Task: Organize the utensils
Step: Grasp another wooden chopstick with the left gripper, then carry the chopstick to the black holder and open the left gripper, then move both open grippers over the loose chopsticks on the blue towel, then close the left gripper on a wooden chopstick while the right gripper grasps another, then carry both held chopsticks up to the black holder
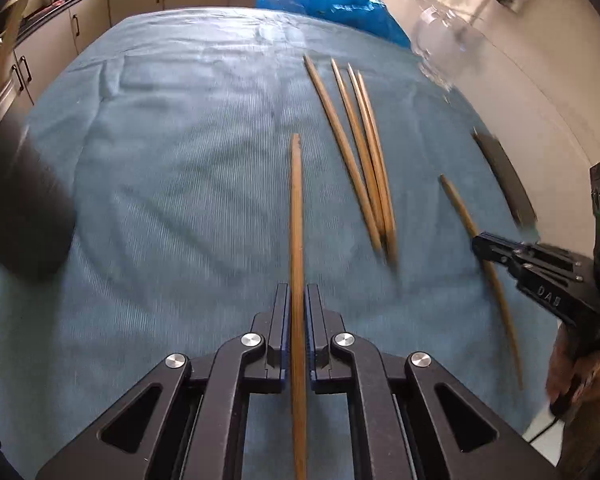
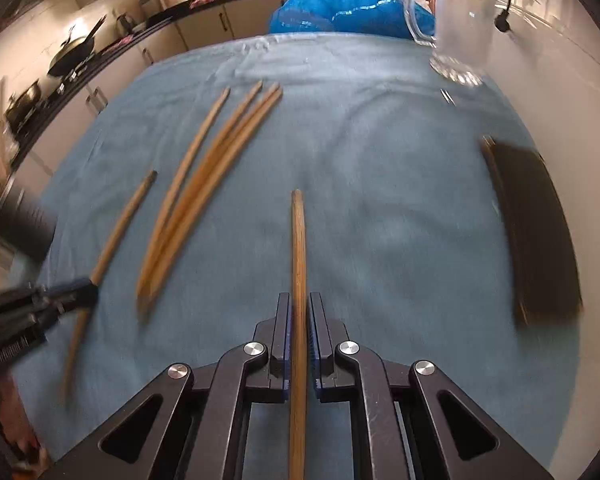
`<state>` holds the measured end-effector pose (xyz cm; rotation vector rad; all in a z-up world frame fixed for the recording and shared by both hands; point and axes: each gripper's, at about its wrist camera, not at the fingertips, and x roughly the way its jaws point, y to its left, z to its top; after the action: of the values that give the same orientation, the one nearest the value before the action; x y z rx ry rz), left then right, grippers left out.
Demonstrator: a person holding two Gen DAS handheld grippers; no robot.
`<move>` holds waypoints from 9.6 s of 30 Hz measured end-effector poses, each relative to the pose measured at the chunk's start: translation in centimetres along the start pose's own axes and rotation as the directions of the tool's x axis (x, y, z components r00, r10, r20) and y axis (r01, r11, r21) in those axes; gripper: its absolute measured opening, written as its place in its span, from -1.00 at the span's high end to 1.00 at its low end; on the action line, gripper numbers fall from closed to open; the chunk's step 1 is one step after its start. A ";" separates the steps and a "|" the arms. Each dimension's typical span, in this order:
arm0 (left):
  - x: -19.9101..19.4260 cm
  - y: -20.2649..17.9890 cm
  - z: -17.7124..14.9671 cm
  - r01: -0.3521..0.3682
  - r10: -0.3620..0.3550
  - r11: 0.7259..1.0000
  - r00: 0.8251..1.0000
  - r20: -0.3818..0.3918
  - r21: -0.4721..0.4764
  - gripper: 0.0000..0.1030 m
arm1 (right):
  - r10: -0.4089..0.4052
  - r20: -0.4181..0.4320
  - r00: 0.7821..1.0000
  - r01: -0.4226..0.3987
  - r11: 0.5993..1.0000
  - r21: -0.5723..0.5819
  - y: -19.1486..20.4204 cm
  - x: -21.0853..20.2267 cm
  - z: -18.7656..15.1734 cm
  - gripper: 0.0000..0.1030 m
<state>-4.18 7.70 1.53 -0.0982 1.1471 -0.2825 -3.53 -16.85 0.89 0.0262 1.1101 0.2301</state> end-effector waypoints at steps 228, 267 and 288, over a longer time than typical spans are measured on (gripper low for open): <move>-0.6 -0.2 0.4 -0.086 0.087 0.996 0.996 -0.019 0.020 0.65 | -0.106 -0.079 0.991 0.104 0.994 -0.027 -1.0 0.2 1.0 0.11; -10.4 -0.6 2.1 0.014 -0.010 1.000 0.957 0.289 -0.013 0.88 | -0.008 0.259 0.966 0.000 1.000 0.029 2.3 -9.7 3.9 0.88; -25.1 0.1 -2.3 0.008 -0.003 1.000 0.803 0.596 -0.006 0.88 | 0.098 0.525 0.846 -0.066 0.995 -0.078 10.3 -20.1 2.9 0.88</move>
<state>-15.81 14.80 22.76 -0.1841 0.5147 -0.2279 -11.20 -10.45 21.40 0.0820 0.5486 0.3097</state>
